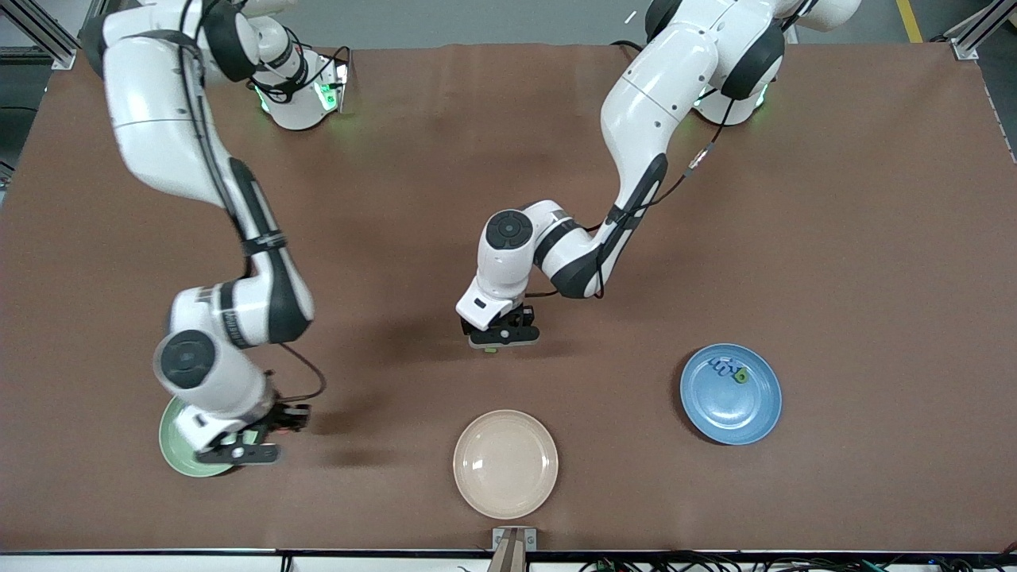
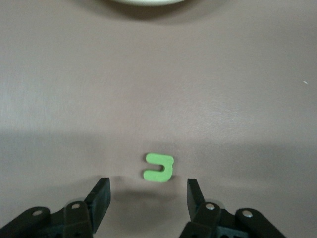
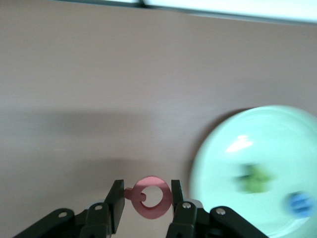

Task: Sort upper and lower case letters into plates

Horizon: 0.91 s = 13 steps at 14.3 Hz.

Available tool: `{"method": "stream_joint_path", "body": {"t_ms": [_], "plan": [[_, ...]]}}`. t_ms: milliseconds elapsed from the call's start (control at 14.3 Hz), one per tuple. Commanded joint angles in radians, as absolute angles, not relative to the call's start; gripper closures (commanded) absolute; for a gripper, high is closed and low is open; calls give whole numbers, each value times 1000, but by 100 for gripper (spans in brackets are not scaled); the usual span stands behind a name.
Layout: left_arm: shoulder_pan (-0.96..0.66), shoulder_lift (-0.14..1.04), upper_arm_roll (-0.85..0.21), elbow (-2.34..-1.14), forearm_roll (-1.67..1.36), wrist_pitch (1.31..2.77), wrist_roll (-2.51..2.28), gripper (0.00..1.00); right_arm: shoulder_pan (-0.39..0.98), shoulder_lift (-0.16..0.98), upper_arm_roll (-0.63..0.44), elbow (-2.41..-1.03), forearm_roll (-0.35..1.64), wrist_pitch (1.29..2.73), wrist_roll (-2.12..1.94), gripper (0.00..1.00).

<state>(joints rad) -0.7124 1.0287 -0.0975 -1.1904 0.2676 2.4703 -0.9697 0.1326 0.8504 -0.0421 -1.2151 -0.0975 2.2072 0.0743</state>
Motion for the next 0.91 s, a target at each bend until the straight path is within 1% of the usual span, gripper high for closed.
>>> {"method": "stream_joint_path", "body": {"t_ms": [0,70,140,210,280,350,490,630,770,840], "plan": [[-722,1055,-87,-1178,388,2555,-927,31,39,844,-23,-1249,-95,2217,-121,97],[-729,1058,-87,-1180,414,2586,-928,31,5,847,-20,-1250,-92,2220,-168,95],[-730,1066,-84,-1180,425,2594,-927,31,-12,851,-18,-1250,-92,2220,-192,87],[-739,1069,-75,-1180,440,2595,-927,31,-18,854,-20,-1250,-92,2220,-193,62],[-759,1069,-52,-1180,455,2595,-927,31,-23,854,-20,-1250,-92,2221,-193,14],[-775,1069,-34,-1180,457,2595,-927,32,-25,854,-18,-1250,-92,2220,-192,0],[-791,1069,-15,-1183,459,2595,-927,33,-29,848,-17,-1249,-91,2221,-186,0],[-793,1065,-15,-1196,463,2594,-928,42,-25,833,-11,-1243,-89,2211,-184,0],[-793,1066,-15,-1198,465,2592,-928,54,-25,786,-11,-1243,-86,2210,-187,0],[-792,1065,-15,-1201,466,2588,-928,65,-22,757,-9,-1241,-78,2209,-183,0]]}}
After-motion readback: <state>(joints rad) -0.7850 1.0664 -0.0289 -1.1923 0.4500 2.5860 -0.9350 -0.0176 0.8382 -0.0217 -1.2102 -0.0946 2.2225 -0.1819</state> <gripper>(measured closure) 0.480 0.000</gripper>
